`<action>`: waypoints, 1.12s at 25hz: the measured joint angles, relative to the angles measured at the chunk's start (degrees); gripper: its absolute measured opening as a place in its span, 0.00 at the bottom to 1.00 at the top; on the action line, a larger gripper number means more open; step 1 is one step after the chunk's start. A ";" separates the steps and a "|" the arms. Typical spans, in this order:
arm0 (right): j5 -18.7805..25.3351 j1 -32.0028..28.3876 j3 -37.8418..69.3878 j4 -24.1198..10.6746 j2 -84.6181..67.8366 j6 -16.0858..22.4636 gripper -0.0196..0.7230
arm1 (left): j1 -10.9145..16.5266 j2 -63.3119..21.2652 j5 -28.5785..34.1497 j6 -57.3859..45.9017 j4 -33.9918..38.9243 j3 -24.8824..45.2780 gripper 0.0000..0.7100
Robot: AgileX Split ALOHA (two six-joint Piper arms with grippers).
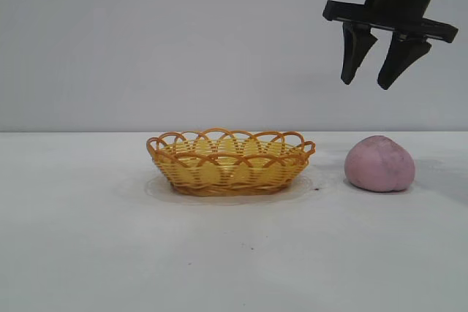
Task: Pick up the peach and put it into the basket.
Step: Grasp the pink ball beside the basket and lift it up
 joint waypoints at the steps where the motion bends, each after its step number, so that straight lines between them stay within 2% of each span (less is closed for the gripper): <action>1: 0.13 0.00 0.00 0.00 0.00 0.00 0.51 | 0.00 -1.69 -0.79 0.00 -0.02 0.80 0.77; 6: 1.20 0.00 0.00 -0.98 0.00 0.00 0.51 | 0.00 -7.90 -1.78 0.00 -0.24 4.02 0.77; 21: 6.96 0.00 0.00 -2.76 -2.79 0.00 0.51 | 0.00 -8.17 -1.96 0.00 -0.13 4.03 0.77; 28: 15.35 0.00 0.00 -3.31 -5.13 0.00 0.51 | 0.00 -8.17 -2.04 0.00 -0.13 4.03 0.77</action>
